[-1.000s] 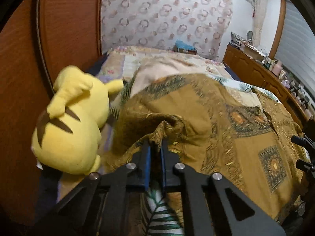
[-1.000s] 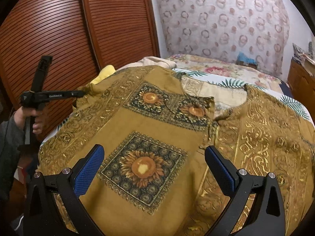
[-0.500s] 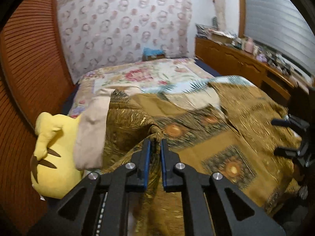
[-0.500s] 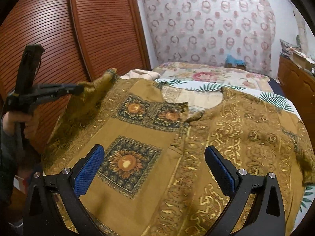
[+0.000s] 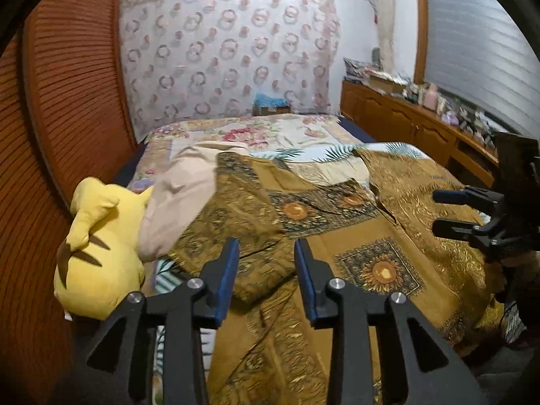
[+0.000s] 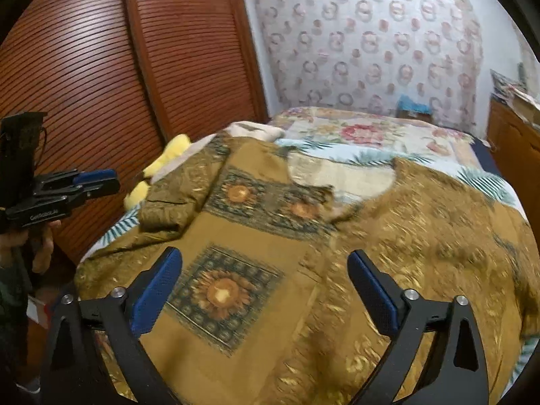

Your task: Fold small clothes

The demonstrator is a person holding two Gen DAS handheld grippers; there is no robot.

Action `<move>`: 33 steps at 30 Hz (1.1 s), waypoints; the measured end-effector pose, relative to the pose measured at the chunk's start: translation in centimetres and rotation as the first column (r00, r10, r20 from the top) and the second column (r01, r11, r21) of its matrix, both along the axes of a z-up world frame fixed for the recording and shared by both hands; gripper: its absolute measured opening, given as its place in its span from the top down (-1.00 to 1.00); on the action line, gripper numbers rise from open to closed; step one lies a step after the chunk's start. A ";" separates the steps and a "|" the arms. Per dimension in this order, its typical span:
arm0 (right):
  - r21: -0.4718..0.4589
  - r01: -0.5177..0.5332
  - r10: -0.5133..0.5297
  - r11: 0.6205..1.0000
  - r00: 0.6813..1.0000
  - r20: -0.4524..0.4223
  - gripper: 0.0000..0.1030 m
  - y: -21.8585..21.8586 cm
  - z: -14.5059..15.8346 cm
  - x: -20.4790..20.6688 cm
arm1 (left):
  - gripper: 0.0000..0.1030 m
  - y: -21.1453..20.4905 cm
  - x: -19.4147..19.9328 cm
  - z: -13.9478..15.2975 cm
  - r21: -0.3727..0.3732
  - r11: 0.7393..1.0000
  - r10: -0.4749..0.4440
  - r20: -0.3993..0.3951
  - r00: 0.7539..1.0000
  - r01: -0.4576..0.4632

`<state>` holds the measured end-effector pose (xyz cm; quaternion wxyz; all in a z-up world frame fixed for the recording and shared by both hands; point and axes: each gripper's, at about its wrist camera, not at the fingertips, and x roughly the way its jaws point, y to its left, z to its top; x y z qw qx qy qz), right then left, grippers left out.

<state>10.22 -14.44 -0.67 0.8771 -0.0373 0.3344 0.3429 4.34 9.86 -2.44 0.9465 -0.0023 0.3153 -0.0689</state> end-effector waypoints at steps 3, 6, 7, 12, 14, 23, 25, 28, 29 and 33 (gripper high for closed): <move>-0.014 -0.065 0.065 0.998 0.998 0.009 -0.41 2.5 0.3 1.0 | 0.29 1.6 -1.0 0.0 -0.032 0.999 0.020 0.009 1.000 -0.019; -0.024 -0.152 0.152 0.988 0.988 -0.001 -0.02 6.1 0.5 2.1 | 0.25 3.2 -2.0 -0.1 -0.043 0.998 0.050 0.014 0.999 -0.049; -0.024 -0.173 0.173 0.985 0.985 -0.003 0.03 6.9 0.4 2.3 | 0.24 3.4 -2.2 -0.2 -0.045 0.997 0.057 0.015 0.998 -0.056; -0.042 -0.286 0.285 0.957 0.958 -0.041 0.05 12.9 -0.6 3.4 | 0.16 5.2 -3.4 -0.5 -0.053 0.994 0.100 0.021 0.995 -0.099; -0.061 -0.316 0.314 0.947 0.948 -0.049 0.05 14.9 -1.1 3.5 | 0.14 5.8 -3.6 -0.7 -0.055 0.992 0.113 0.020 0.993 -0.111; -0.165 -0.426 0.414 0.890 0.905 -0.102 0.05 22.3 -3.9 2.4 | 0.09 8.0 -4.2 -1.5 -0.073 0.983 0.168 0.014 0.986 -0.166; -0.226 -0.421 0.408 0.879 0.907 -0.101 0.05 23.3 -4.8 2.2 | 0.09 8.3 -4.3 -1.7 -0.076 0.982 0.175 0.013 0.984 -0.173; -0.284 -0.413 0.401 0.866 0.910 -0.100 0.42 23.9 -5.9 2.3 | 0.08 8.5 -4.4 -1.9 -0.079 0.981 0.180 0.012 0.984 -0.179; -0.290 -0.411 0.402 0.864 0.911 -0.095 0.55 23.8 -6.0 2.3 | 0.08 8.6 -4.5 -1.9 -0.078 0.980 0.182 0.012 0.983 -0.180; -0.235 -0.381 0.376 0.894 0.924 -0.067 0.88 22.0 -4.9 2.6 | 0.07 8.7 -4.5 -2.0 -0.082 0.980 0.184 0.012 0.983 -0.182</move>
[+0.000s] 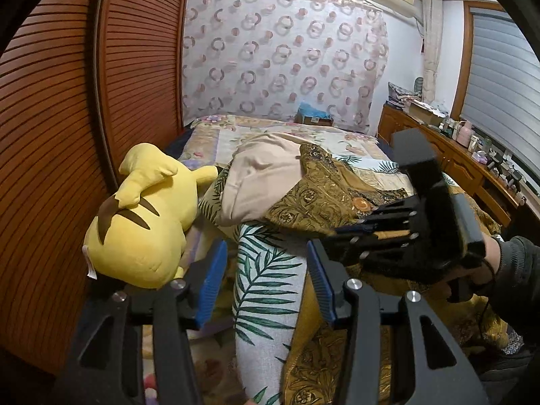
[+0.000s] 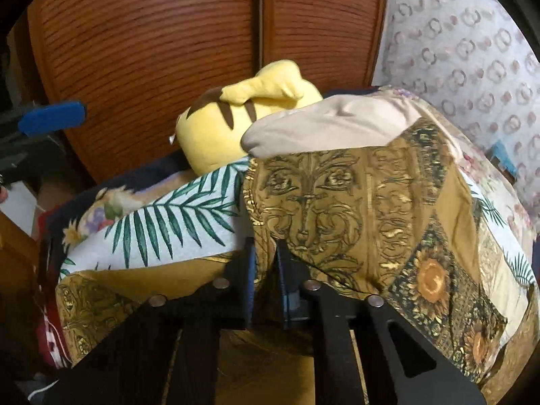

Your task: Fold small clothes

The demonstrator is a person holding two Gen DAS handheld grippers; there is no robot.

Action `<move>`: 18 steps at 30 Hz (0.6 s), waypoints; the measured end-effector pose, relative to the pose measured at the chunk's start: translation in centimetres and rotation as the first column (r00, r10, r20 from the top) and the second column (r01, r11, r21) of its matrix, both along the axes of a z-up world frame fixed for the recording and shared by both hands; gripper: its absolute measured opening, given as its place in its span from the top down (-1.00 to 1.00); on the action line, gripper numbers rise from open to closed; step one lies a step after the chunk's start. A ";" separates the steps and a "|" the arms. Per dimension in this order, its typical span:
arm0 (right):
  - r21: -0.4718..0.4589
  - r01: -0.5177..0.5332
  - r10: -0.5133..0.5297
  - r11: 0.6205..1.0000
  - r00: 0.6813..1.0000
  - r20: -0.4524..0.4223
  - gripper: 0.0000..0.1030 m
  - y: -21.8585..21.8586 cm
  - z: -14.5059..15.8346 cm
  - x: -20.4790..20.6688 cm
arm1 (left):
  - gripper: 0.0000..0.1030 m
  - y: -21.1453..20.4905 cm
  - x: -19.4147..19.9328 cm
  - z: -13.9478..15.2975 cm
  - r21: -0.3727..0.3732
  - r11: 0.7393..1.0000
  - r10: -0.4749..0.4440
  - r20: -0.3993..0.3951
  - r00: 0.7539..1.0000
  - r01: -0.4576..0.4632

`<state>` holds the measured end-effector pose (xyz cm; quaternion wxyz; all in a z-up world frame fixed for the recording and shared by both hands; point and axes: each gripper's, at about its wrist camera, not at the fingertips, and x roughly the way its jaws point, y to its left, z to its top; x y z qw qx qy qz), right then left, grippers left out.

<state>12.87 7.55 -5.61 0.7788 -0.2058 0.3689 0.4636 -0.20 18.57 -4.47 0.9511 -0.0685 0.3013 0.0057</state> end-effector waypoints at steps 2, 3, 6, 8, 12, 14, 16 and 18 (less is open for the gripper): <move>0.050 0.035 -0.035 0.998 0.999 0.008 0.88 -1.5 1.0 0.0 | 0.07 0.0 0.0 -0.1 0.001 1.000 -0.001 -0.001 1.000 0.001; 0.075 0.054 -0.055 0.996 0.998 0.015 0.89 -2.4 1.6 0.0 | 0.07 0.0 0.1 -0.1 -0.001 1.000 -0.003 -0.001 1.000 0.003; 0.140 0.128 -0.133 0.982 0.991 0.024 0.89 -5.5 3.3 0.1 | 0.07 -0.5 0.3 -0.2 -0.004 1.000 -0.013 -0.001 1.000 0.013; 0.159 0.166 -0.172 0.973 0.985 0.021 0.89 -7.1 3.9 0.3 | 0.07 -1.2 0.6 -0.2 -0.005 1.000 -0.022 -0.003 1.000 0.022; 0.160 0.241 -0.244 0.957 0.970 0.003 0.88 -10.3 4.3 0.9 | 0.07 -2.5 1.5 -0.3 -0.003 0.999 -0.047 -0.007 0.999 0.047; 0.155 0.281 -0.284 0.947 0.959 -0.002 0.88 -12.0 4.2 1.2 | 0.07 -3.2 2.1 -0.4 -0.001 0.998 -0.061 -0.010 0.998 0.061; 0.153 0.311 -0.314 0.938 0.949 -0.004 0.88 -13.2 4.2 1.5 | 0.06 -3.8 2.6 -0.4 0.001 0.997 -0.073 -0.013 0.997 0.073; 0.139 0.346 -0.351 0.928 0.937 0.006 0.78 -14.4 4.3 1.8 | 0.06 -4.3 3.1 -0.5 0.001 0.997 -0.081 -0.016 0.997 0.081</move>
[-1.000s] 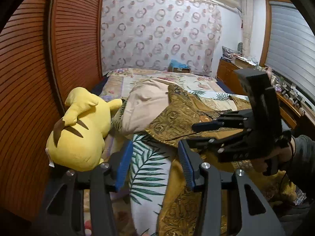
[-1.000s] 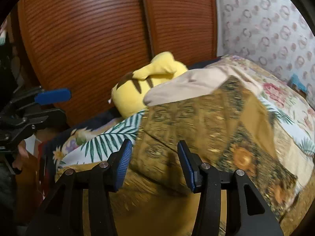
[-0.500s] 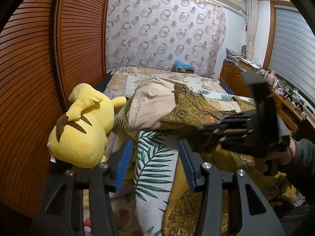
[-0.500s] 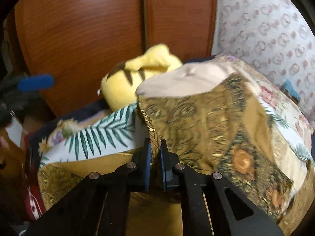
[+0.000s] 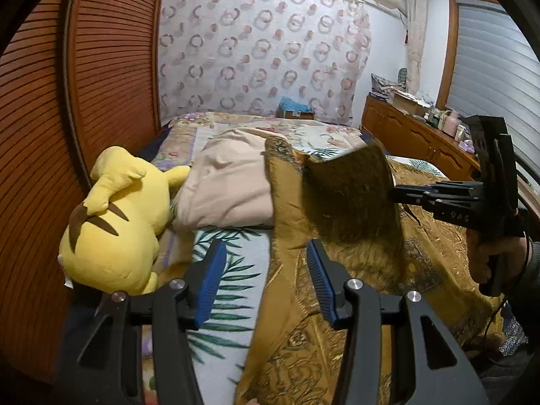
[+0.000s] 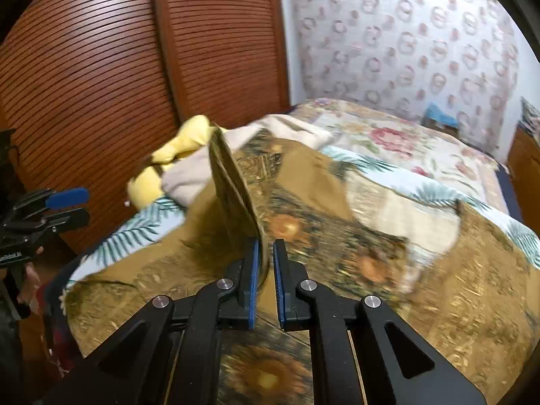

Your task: Fold small clothes

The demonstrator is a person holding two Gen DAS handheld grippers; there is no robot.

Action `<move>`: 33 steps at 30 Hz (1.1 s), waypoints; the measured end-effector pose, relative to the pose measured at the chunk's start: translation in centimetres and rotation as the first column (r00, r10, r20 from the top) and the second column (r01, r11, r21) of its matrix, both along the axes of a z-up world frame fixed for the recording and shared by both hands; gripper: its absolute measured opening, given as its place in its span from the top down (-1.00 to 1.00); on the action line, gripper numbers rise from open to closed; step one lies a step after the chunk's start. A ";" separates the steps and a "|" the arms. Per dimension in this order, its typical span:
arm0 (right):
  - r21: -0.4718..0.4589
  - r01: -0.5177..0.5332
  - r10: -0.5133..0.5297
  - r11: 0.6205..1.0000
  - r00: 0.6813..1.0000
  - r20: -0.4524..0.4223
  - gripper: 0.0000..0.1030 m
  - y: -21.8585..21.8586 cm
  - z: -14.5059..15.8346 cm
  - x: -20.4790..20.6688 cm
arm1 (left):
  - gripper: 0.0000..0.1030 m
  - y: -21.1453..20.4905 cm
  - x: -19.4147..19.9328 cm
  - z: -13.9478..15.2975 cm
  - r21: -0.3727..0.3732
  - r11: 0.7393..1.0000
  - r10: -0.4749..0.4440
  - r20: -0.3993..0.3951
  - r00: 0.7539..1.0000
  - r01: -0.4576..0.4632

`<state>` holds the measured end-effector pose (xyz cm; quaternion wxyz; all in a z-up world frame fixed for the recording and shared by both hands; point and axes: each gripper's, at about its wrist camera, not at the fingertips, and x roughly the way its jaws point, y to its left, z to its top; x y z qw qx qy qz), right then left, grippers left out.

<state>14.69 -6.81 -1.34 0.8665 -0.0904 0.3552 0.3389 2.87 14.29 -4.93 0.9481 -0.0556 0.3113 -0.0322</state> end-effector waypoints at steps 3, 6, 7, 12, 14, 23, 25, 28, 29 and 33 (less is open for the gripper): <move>0.009 0.021 -0.021 1.000 1.000 0.002 0.21 -1.4 0.1 0.2 | 0.06 -0.8 0.8 -0.1 -0.002 1.000 -0.017 -0.006 1.000 0.017; -0.010 0.051 -0.051 0.999 0.999 0.016 -0.01 -2.6 0.3 0.5 | 0.06 -1.5 2.0 -0.1 0.001 0.999 -0.034 -0.013 0.999 0.034; -0.021 0.055 -0.054 0.998 0.998 0.021 -0.02 -3.1 0.2 0.6 | 0.06 -1.8 2.5 -0.1 0.002 0.999 -0.041 -0.016 0.999 0.041; -0.071 0.082 -0.080 0.994 0.996 0.023 -0.02 -5.8 -0.9 1.7 | 0.06 -3.0 4.9 -0.3 0.013 0.997 -0.070 -0.035 0.997 0.070; -0.095 0.094 -0.093 0.991 0.996 0.015 -0.02 -7.2 -1.6 2.3 | 0.06 -3.6 6.2 -0.5 0.027 0.997 -0.073 -0.049 0.996 0.075; -0.197 0.145 -0.152 0.970 0.988 -0.022 -0.02 -12.2 -4.9 4.5 | 0.06 -5.3 11.7 -1.1 0.057 0.993 -0.094 -0.091 0.991 0.100; -0.213 0.145 -0.157 0.966 0.987 -0.037 -0.02 -12.8 -5.8 4.6 | 0.06 -5.3 13.0 -1.2 0.062 0.992 -0.103 -0.100 0.990 0.110; -0.179 0.143 -0.153 0.973 0.987 -0.046 -0.02 -13.5 -5.9 4.5 | 0.07 -5.5 14.8 -1.4 0.078 0.991 -0.103 -0.112 0.988 0.112; -0.178 0.142 -0.153 0.974 0.987 -0.047 -0.03 -13.6 -5.9 4.5 | 0.07 -5.5 15.7 -1.6 0.078 0.991 -0.103 -0.122 0.987 0.113; -0.179 0.142 -0.152 0.974 0.987 -0.045 -0.03 -13.6 -5.9 4.5 | 0.07 -5.5 18.2 -2.0 0.093 0.990 -0.089 -0.145 0.985 0.103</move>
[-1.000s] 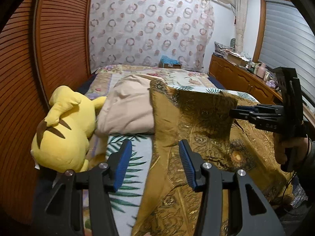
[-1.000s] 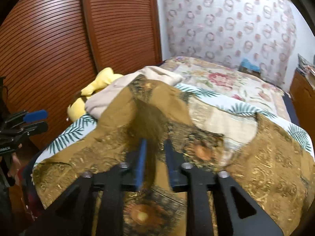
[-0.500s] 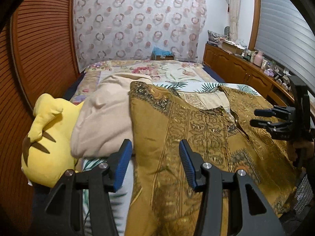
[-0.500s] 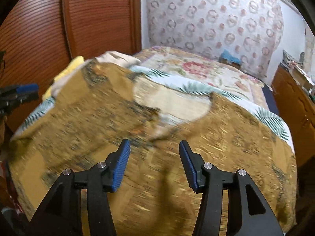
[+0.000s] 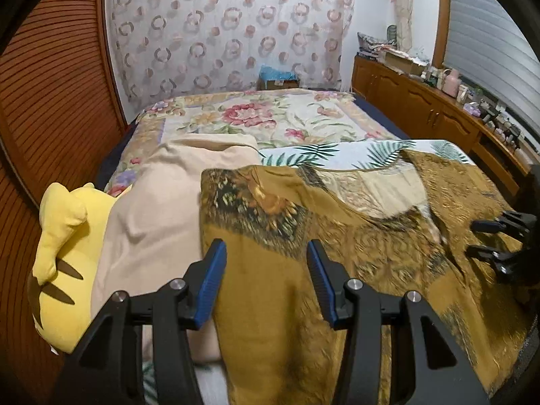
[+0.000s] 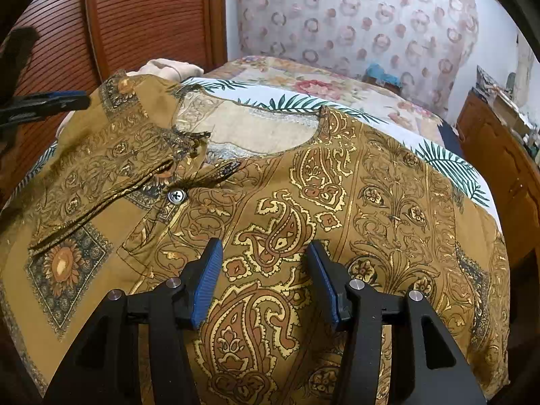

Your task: Fold small clothes

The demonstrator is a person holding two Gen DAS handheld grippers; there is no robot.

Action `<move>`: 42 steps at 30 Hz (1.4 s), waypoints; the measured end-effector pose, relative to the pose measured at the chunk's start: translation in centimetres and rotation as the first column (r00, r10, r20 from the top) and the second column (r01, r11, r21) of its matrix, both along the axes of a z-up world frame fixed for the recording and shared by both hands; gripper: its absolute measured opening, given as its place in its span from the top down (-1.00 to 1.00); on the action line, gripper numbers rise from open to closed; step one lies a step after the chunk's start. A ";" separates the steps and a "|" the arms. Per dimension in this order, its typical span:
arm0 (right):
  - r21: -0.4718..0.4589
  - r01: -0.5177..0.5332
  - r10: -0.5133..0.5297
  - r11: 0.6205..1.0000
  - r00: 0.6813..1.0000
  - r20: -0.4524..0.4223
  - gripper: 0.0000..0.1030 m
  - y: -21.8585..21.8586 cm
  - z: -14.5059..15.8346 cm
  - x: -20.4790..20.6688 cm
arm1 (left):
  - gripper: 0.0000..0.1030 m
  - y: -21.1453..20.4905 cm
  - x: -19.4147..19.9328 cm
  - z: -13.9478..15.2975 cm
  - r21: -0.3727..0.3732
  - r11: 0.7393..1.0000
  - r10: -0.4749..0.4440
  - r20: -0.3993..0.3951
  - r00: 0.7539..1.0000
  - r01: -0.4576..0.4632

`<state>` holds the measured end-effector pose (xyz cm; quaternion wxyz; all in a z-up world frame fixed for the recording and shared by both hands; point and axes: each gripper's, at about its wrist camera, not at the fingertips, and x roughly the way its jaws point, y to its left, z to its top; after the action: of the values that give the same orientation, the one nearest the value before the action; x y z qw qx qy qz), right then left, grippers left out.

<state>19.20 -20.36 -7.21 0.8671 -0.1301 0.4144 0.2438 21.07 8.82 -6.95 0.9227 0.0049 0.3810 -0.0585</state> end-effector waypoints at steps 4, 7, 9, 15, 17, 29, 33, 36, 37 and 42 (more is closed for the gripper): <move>0.002 0.000 0.000 1.000 1.000 0.000 -0.04 -0.1 0.0 -0.1 | 0.14 0.2 2.3 -0.9 0.020 1.000 0.013 -0.034 0.999 -0.012; 0.005 0.002 -0.002 1.000 1.000 -0.003 -0.04 -0.1 0.0 0.0 | 0.27 0.3 3.2 -1.3 0.031 0.999 0.018 -0.046 0.999 -0.017; 0.006 0.002 -0.002 1.000 1.000 -0.003 -0.04 0.0 0.0 0.0 | 0.41 0.2 3.5 -1.5 0.050 0.999 0.019 -0.050 0.999 -0.017; 0.006 0.001 -0.001 1.000 1.000 -0.002 -0.04 -0.1 0.0 0.0 | 0.82 0.1 3.6 -1.5 0.077 0.997 0.010 -0.061 0.998 -0.005; 0.006 0.002 -0.002 1.000 1.000 -0.002 -0.05 -0.1 0.0 0.0 | 0.88 0.1 3.2 -1.1 0.073 0.997 0.007 -0.049 0.999 -0.004; 0.005 0.001 -0.001 1.000 1.000 -0.001 -0.05 -0.1 0.0 0.0 | 1.00 6.0 2.1 3.8 0.036 0.991 0.129 0.071 0.989 -0.132; 0.006 0.002 -0.002 1.000 1.000 -0.001 -0.06 -0.1 0.0 0.0 | 0.98 6.9 1.8 3.5 0.044 0.986 0.158 0.065 0.985 -0.161; 0.006 0.002 -0.002 1.000 1.000 -0.001 -0.06 -0.1 0.0 0.0 | 0.90 6.8 1.0 3.4 0.017 0.989 0.147 0.068 0.987 -0.149; 0.006 0.002 -0.002 1.000 1.000 -0.001 -0.06 -0.1 0.0 0.0 | 0.89 6.7 0.6 3.5 0.018 0.989 0.142 0.071 0.987 -0.144; 0.006 0.002 -0.002 1.000 1.000 -0.001 -0.07 -0.1 0.0 0.0 | 0.79 4.8 -2.2 3.2 0.001 0.997 0.082 0.082 0.993 -0.083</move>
<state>19.22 -20.48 -7.23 0.8676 -0.1266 0.4143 0.2442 18.91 13.61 -3.74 0.9392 -0.0064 0.3427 -0.0193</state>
